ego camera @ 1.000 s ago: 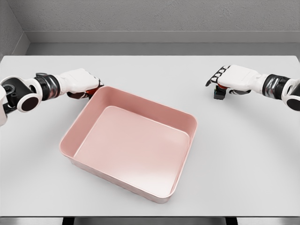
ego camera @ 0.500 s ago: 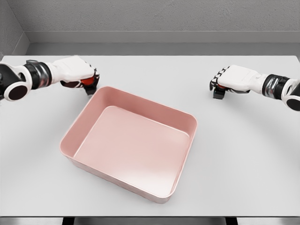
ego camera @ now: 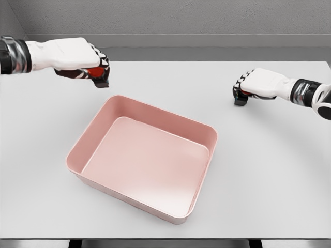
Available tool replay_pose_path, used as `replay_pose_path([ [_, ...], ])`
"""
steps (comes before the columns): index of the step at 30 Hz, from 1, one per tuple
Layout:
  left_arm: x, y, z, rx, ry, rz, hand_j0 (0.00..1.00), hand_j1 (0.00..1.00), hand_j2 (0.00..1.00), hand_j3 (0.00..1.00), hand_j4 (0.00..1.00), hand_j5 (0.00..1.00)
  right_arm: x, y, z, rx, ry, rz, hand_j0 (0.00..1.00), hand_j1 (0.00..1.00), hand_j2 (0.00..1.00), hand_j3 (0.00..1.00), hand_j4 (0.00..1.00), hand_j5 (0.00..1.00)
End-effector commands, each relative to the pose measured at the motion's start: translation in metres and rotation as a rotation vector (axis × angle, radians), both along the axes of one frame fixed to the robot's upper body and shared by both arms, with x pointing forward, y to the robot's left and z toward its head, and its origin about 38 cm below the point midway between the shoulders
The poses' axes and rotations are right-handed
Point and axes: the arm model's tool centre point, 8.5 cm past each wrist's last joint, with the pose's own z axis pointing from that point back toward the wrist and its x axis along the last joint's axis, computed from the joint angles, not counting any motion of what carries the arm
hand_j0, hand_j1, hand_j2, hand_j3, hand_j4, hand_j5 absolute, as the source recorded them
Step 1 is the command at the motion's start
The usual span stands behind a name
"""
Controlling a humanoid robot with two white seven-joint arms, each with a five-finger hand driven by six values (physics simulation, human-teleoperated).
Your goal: Put the industrial switch in the basket with both arms
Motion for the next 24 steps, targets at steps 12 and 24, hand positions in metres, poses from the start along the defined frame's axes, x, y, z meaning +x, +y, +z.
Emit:
replay_pose_path([
  [12, -0.043, -0.019, 0.005, -0.046, 0.087, -0.247, 0.49, 0.49, 0.49, 0.49, 0.49, 0.49, -0.001, -0.019, 0.028, 0.033, -0.065, -0.032, 0.51, 0.51, 0.51, 0.51, 0.51, 0.51],
  [24, -0.051, -0.055, -0.043, 0.007, 0.184, -0.339, 0.52, 0.52, 0.52, 0.52, 0.52, 0.52, -0.023, -0.012, 0.048, 0.051, -0.115, 0.042, 0.51, 0.51, 0.51, 0.51, 0.51, 0.51],
])
